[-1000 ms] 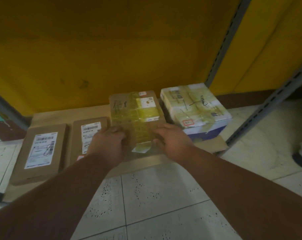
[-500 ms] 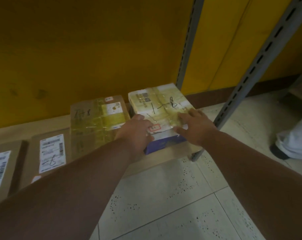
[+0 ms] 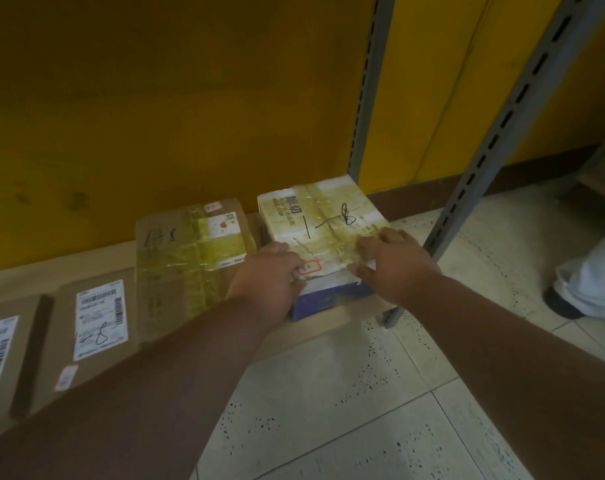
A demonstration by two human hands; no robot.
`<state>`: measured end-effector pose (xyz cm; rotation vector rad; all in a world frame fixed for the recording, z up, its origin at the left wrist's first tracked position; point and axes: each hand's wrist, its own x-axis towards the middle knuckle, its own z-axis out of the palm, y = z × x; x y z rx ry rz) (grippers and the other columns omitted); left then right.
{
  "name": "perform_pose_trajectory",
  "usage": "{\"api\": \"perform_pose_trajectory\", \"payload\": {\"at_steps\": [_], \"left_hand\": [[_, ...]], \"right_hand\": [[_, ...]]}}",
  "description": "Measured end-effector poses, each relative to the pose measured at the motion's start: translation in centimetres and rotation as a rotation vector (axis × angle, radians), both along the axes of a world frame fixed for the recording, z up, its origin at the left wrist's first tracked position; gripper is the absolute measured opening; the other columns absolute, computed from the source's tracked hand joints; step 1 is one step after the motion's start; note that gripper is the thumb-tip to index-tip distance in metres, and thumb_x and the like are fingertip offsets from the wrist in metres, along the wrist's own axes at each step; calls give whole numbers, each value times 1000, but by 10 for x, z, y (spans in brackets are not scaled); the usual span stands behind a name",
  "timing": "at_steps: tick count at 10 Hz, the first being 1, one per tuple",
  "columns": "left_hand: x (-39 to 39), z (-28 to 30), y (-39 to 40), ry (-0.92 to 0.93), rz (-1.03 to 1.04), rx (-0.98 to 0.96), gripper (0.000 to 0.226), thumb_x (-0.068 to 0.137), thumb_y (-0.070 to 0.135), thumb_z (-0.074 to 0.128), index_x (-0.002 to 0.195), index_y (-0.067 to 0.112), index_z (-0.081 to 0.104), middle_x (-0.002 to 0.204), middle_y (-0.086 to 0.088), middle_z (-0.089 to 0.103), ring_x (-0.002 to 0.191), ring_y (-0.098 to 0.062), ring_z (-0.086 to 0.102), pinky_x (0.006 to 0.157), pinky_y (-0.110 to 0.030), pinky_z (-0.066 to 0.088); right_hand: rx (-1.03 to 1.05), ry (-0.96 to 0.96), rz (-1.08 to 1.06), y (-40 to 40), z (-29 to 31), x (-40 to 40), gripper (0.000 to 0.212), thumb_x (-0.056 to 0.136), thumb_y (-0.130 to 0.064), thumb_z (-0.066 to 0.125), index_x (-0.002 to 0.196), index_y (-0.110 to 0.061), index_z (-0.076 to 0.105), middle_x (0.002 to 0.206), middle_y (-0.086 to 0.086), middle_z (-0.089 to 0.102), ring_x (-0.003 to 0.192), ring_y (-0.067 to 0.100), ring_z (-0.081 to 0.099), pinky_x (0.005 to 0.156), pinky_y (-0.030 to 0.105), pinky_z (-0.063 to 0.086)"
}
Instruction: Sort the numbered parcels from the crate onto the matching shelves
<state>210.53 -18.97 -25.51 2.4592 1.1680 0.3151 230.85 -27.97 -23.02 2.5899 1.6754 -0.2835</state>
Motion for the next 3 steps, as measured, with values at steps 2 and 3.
{"api": "perform_pose_trajectory", "payload": {"at_steps": [2,3], "left_hand": [[-5,1,-17,20,21,21,48,91,33,61,138,30,49,151,2,38,134,-23,41,110,-41,38],[-23,11,-51,5,30,-62,49,89,31,61,136,27,48,139,4,45,127,-20,46,105,-40,43]], "right_hand": [[72,0,25,-12,7,-20,59,97,-56,45,149,-30,34,161,11,28,149,33,23,118,47,29],[105,17,93,-28,24,-43,60,99,-51,43,151,-24,33,160,10,30,147,31,27,119,44,29]]}}
